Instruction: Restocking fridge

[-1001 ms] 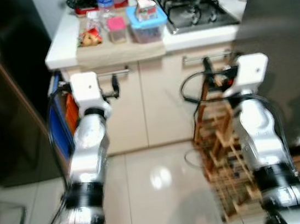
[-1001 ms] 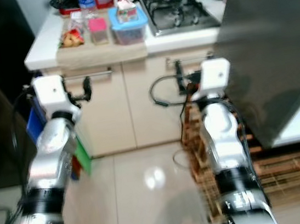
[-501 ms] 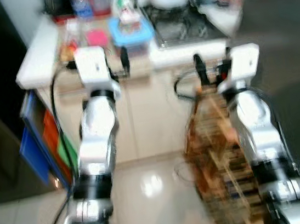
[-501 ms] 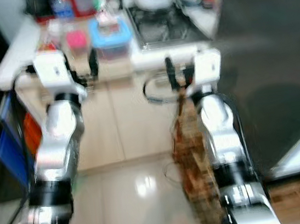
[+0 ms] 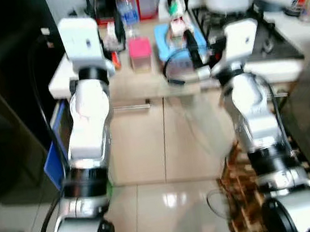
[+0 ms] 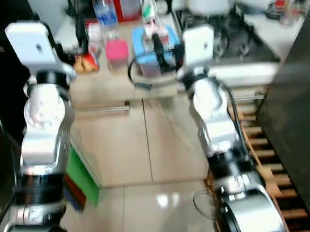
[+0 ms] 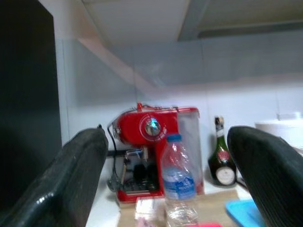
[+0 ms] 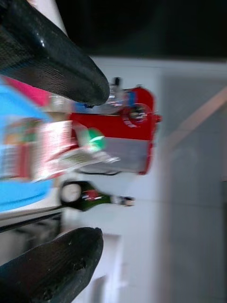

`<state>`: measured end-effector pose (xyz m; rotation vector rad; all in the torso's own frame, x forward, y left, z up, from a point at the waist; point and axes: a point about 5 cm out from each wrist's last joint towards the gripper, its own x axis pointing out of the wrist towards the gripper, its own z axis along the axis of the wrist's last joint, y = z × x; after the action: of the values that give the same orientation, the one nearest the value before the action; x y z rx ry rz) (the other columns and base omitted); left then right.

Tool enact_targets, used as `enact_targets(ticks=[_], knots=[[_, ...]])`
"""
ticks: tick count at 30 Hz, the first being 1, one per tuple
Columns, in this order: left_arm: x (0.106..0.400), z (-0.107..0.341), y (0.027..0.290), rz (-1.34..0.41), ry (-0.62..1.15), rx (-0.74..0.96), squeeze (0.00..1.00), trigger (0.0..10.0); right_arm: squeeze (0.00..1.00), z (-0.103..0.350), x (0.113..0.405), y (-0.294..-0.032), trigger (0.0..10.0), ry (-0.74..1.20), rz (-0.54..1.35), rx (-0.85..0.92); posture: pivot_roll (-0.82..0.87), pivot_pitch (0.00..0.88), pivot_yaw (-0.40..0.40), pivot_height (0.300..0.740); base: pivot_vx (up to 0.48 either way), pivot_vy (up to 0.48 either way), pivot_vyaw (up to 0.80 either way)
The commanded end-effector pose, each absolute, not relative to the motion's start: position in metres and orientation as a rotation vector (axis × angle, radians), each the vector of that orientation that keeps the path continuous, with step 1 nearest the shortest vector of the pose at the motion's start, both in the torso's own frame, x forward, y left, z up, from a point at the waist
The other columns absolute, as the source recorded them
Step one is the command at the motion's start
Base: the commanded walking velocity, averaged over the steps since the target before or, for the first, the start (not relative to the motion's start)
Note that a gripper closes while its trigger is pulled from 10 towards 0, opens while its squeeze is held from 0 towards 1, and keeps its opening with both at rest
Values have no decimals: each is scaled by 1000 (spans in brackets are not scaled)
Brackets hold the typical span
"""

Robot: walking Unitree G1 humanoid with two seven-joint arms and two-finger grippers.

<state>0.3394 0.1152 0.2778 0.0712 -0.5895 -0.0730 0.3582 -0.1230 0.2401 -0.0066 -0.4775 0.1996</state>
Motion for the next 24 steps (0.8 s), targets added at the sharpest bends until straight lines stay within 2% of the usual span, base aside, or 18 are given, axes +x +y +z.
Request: enact_targets(ticks=[1,5,12,14,15,19,24], knots=[[338,283,120,-70,-606,82,0,10000,0,266,355,-114,10000,-563,225,16,-106,2,13,740,480,0,0],[338,288,120,-83,-620,72,0,10000,0,316,355,-116,10000,-709,209,15,-112,0,14,740,480,0,0],[338,292,120,-77,-646,23,0,10000,0,338,372,-117,10000,-684,215,-26,-120,6,33,740,447,0,0],[338,293,120,-85,-647,13,0,10000,0,340,376,-118,10000,-663,207,-27,-121,6,36,740,0,0,0],[337,296,118,-106,-660,26,0,10000,0,347,381,-129,10000,-634,131,-15,-124,4,36,740,0,0,0],[340,293,121,-101,-647,18,0,10000,0,340,388,-146,10000,-560,23,-14,-120,3,34,740,0,0,0],[340,292,123,-92,-641,25,0,10000,0,327,389,-152,10000,-501,14,2,-113,0,25,740,0,0,0]])
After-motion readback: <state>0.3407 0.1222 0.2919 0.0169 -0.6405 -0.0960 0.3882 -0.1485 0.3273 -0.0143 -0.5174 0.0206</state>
